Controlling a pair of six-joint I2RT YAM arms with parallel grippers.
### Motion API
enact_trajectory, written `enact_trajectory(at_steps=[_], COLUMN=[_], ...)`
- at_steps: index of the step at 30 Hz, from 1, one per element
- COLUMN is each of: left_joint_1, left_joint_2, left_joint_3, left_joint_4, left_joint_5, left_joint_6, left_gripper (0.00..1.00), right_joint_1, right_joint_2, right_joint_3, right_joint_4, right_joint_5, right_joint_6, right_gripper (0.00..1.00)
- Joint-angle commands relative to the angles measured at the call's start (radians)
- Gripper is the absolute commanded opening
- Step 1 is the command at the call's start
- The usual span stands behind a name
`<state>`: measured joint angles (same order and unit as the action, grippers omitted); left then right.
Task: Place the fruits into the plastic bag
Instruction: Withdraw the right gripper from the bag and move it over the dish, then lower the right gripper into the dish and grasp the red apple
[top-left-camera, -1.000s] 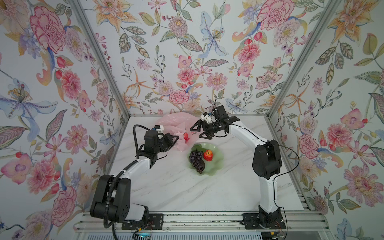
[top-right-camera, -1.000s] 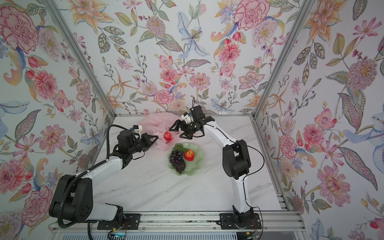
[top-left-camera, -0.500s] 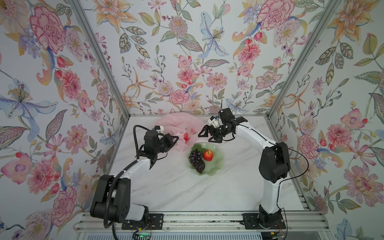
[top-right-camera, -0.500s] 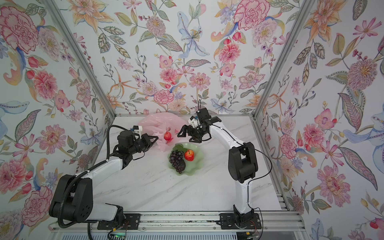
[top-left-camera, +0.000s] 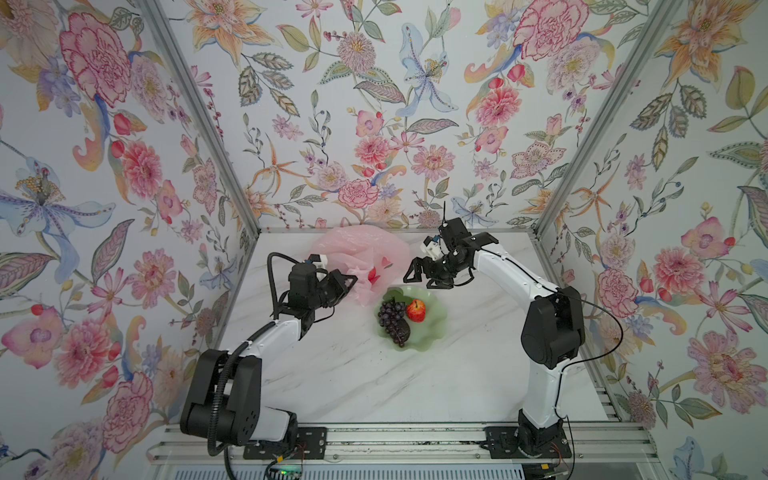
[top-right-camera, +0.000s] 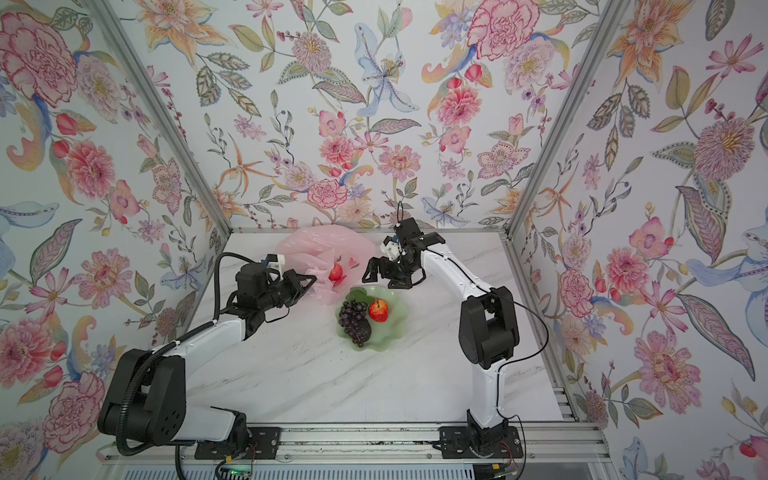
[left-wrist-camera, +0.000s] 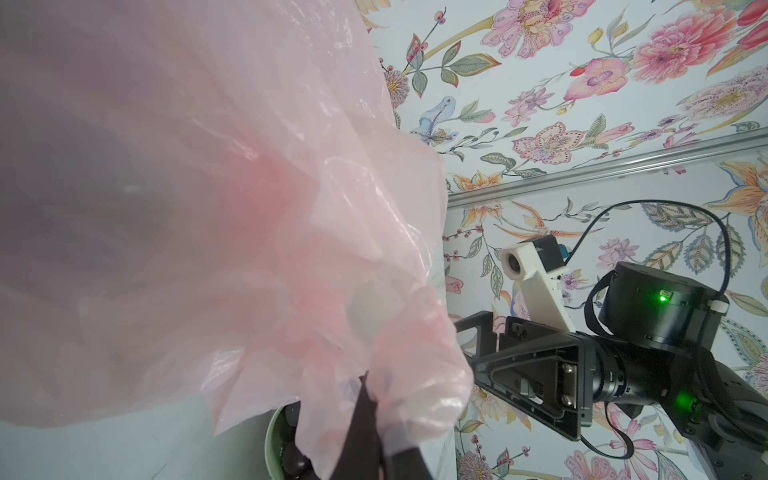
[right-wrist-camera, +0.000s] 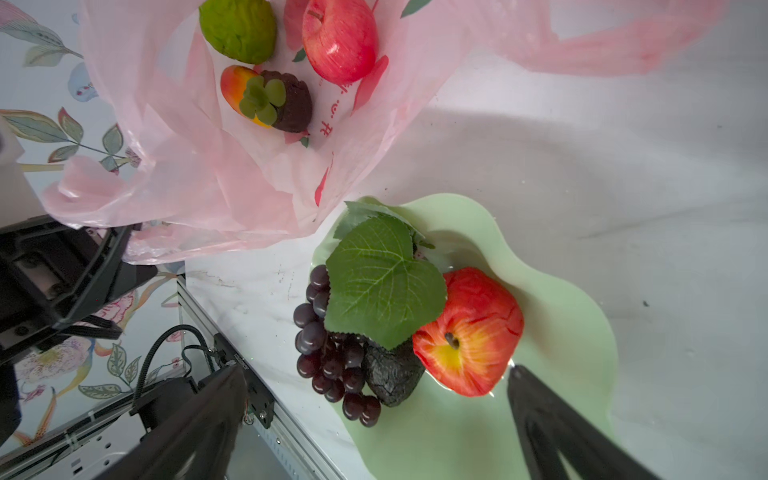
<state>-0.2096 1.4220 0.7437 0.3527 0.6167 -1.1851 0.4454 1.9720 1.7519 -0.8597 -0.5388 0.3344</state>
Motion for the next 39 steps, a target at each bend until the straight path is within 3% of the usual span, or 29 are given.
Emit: enact_trajectory(at_steps=[1, 8, 17, 31, 39], left_joint_1=[-0.001, -0.001, -0.002, -0.001, -0.001], left_joint_2=[-0.027, -0.041, -0.050, -0.071, -0.084], left_joint_3=[-0.015, -0.032, -0.045, -0.061, -0.069], left_joint_4=[0.008, 0.012, 0.019, 0.003, -0.006], left_joint_5=[-0.012, -0.017, -0.019, -0.016, -0.011], left_joint_6=[0.008, 0.007, 0.001, 0.005, 0.013], left_gripper=[0.00, 0.00, 0.00, 0.00, 0.00], right_joint_1=[0.030, 0.118, 0.299, 0.323, 0.306], right_joint_2=[-0.032, 0.022, 0.128, 0.172, 0.235], right_joint_3=[0.040, 0.146, 0.241, 0.224, 0.263], right_joint_4=[-0.097, -0.229, -0.364, -0.404, -0.440], right_joint_5=[0.083, 0.250, 0.594, 0.706, 0.673], right_joint_6=[-0.082, -0.220, -0.391, -0.363, -0.331], right_gripper=[0.99, 0.99, 0.99, 0.99, 0.99])
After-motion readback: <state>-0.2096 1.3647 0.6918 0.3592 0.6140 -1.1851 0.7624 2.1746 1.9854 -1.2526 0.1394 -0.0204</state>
